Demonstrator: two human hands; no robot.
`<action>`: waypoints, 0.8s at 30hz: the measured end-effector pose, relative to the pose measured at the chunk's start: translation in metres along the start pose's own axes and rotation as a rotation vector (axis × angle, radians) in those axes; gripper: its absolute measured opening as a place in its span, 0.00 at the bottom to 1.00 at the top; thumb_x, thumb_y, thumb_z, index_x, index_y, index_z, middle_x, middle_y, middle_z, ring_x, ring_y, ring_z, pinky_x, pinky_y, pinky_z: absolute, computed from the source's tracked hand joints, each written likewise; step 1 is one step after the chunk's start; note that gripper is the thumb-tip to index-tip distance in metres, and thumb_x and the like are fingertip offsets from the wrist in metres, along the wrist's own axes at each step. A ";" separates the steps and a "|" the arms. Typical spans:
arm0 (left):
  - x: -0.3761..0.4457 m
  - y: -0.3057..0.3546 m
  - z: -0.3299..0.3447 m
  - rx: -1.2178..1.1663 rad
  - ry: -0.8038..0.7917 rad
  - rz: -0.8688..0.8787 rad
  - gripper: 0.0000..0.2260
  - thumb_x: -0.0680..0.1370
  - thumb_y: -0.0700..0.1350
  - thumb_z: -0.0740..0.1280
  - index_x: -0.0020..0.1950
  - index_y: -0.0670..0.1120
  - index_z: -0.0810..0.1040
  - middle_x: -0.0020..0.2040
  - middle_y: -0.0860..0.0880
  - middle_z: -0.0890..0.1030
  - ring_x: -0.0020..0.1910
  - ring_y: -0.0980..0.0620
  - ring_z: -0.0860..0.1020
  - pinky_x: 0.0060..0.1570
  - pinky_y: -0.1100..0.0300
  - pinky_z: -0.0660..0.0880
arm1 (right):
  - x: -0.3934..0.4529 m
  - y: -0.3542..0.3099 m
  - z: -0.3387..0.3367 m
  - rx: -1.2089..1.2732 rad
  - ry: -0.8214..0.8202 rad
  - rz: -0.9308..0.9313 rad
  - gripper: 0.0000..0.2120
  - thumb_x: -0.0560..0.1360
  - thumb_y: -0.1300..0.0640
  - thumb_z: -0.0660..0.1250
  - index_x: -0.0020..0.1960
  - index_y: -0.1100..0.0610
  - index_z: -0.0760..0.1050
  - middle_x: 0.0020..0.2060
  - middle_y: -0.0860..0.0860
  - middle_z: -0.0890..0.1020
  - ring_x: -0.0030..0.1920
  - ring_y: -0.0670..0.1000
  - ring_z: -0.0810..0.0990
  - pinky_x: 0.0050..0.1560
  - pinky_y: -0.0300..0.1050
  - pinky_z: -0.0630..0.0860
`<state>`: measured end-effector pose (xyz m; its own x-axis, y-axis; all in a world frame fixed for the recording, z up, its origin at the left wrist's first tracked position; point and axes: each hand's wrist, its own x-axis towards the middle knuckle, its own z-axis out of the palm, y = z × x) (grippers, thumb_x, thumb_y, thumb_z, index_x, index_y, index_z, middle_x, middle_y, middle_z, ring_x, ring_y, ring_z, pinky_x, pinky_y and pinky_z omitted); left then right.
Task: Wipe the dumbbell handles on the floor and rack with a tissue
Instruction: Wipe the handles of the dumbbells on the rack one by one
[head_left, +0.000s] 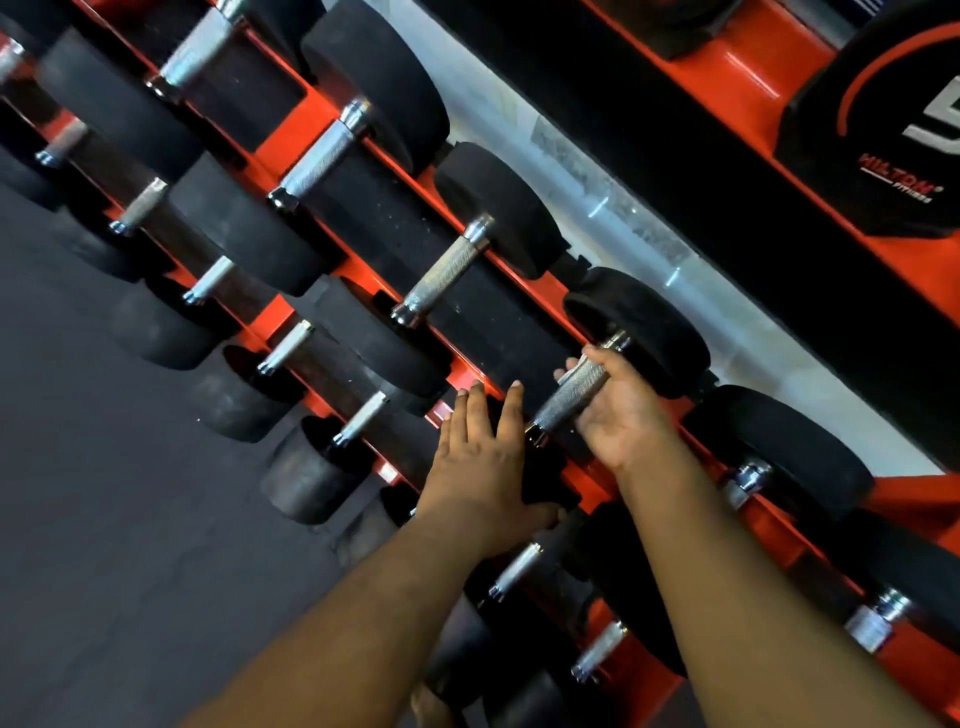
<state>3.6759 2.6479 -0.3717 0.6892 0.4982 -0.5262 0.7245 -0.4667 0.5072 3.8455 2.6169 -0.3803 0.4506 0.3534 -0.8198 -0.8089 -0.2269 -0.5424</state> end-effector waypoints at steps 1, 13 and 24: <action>0.001 0.000 0.000 -0.002 -0.004 0.001 0.61 0.67 0.66 0.75 0.80 0.53 0.32 0.81 0.39 0.36 0.80 0.41 0.35 0.78 0.48 0.39 | -0.003 0.001 -0.002 -0.002 -0.022 -0.005 0.05 0.80 0.54 0.66 0.50 0.56 0.76 0.45 0.53 0.81 0.47 0.51 0.82 0.50 0.47 0.77; 0.002 -0.001 0.001 -0.021 -0.006 -0.012 0.62 0.66 0.66 0.77 0.81 0.54 0.34 0.82 0.40 0.37 0.81 0.41 0.37 0.80 0.46 0.42 | -0.013 0.018 -0.003 0.060 -0.033 0.009 0.08 0.81 0.52 0.64 0.50 0.57 0.77 0.42 0.53 0.81 0.44 0.51 0.81 0.48 0.47 0.77; 0.001 -0.001 0.000 -0.041 -0.002 -0.018 0.62 0.65 0.66 0.77 0.81 0.54 0.34 0.82 0.41 0.37 0.81 0.42 0.36 0.80 0.46 0.42 | -0.012 0.036 -0.005 -0.072 -0.069 0.136 0.09 0.79 0.51 0.67 0.51 0.57 0.78 0.45 0.54 0.82 0.45 0.51 0.82 0.46 0.46 0.79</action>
<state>3.6758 2.6487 -0.3728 0.6761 0.5047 -0.5368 0.7359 -0.4274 0.5251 3.8133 2.6000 -0.3907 0.3096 0.3760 -0.8734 -0.8304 -0.3405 -0.4410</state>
